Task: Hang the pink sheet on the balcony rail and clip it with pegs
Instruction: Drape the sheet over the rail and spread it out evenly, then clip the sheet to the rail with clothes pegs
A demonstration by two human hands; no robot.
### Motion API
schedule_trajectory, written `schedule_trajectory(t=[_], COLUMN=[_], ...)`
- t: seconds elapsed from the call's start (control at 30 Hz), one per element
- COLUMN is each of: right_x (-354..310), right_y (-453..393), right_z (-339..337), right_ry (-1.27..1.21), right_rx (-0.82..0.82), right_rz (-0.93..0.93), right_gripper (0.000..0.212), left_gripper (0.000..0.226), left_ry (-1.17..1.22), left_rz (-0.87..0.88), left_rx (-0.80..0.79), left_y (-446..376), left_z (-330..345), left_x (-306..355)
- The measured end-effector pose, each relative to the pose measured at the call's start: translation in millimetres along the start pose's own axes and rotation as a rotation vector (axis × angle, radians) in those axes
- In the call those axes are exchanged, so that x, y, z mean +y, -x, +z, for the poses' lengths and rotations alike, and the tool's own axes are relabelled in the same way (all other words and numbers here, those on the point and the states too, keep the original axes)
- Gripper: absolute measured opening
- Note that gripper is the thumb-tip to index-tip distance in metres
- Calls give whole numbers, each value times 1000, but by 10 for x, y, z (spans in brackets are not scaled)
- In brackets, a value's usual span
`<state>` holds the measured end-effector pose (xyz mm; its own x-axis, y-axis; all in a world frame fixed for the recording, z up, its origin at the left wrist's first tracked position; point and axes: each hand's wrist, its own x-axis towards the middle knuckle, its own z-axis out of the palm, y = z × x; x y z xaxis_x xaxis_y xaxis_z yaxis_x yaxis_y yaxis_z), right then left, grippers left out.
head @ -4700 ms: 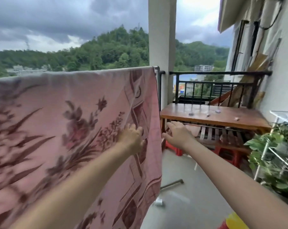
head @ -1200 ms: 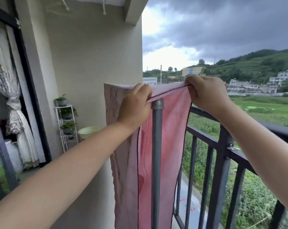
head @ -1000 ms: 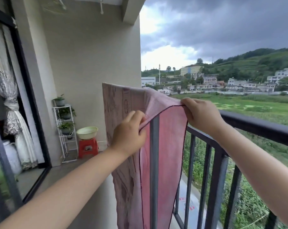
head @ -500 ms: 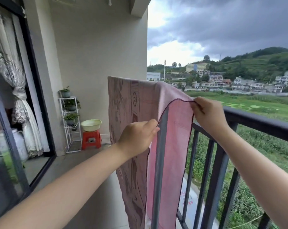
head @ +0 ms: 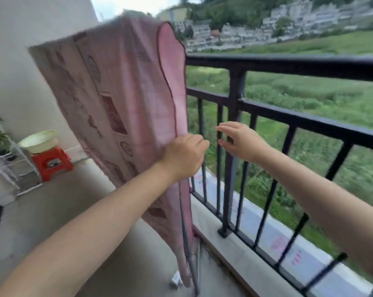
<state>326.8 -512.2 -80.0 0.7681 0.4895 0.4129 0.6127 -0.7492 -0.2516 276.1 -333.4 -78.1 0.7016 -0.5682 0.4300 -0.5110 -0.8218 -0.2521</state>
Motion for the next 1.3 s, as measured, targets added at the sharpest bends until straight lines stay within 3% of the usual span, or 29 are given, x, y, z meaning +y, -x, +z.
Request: schedule_trajectory(t=[0.07, 0.17, 0.33, 0.5, 0.7, 0.9, 1.07, 1.3], right_x=[204, 372, 7, -984, -2493, -3943, -4673, -4548], right_y=[311, 906, 2115, 3492, 4783, 5606, 6142, 6890], right_z=[145, 248, 247, 239, 205, 524, 843, 1058], right_ry=[94, 245, 372, 434, 453, 376, 269, 180], right_rx=[-47, -140, -57, 4, 128, 253, 309, 303], right_rz=[190, 553, 1019, 1492, 2034, 2462, 2618, 2376], right_gripper=[46, 50, 55, 56, 56, 54, 49, 52], left_gripper=[33, 42, 52, 55, 53, 47, 47, 49], left_ry=[-10, -3, 236, 379, 529, 501, 411, 250], left_rz=[121, 221, 395, 734, 1189, 1562, 1638, 1527], left_rx=[-110, -127, -191, -344, -304, -281, -365, -519], left_y=[-158, -329, -292, 260, 1309, 2470, 3125, 3500], left_z=[226, 523, 726, 563, -45, -544, -568, -254], left_x=[167, 469, 1269, 2268, 3495, 4382, 4920, 5505])
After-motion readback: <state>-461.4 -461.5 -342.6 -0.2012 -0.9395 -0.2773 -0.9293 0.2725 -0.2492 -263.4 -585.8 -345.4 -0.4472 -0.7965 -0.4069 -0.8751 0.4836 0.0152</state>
